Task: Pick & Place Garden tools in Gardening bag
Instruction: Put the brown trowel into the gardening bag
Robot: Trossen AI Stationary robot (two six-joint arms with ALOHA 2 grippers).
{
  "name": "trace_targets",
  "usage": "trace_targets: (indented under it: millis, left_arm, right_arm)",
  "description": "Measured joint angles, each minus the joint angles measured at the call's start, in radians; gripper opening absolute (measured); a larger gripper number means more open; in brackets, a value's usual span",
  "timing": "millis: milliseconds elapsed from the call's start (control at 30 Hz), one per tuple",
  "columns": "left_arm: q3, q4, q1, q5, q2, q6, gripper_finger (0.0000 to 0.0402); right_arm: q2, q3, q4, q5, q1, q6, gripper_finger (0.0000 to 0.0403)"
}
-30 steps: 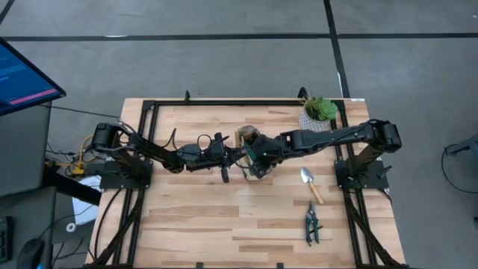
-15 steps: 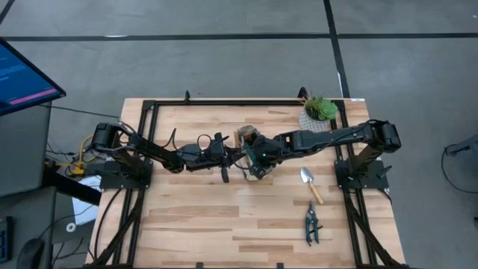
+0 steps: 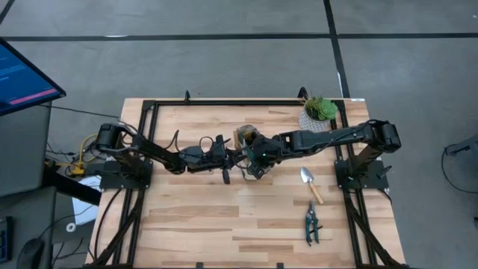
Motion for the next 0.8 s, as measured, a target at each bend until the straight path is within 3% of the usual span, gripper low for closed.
trace_targets:
  millis: [200, 500, 800]
  left_arm:
    - [0.000, 0.097, -0.008, -0.039, 0.067, -0.003, 0.0010]
    - [0.000, 0.090, -0.009, -0.059, 0.002, 0.092, 0.0010]
    - [0.000, 0.061, -0.009, -0.058, 0.036, 0.063, 0.0010]
  right_arm:
    - [0.000, 0.000, -0.003, -0.022, 0.000, 0.000, 0.0000]
    - [0.000, 0.000, -0.003, -0.026, 0.000, -0.008, 0.0000]
    - [0.000, 0.000, -0.003, -0.026, 0.000, -0.011, 0.0000]
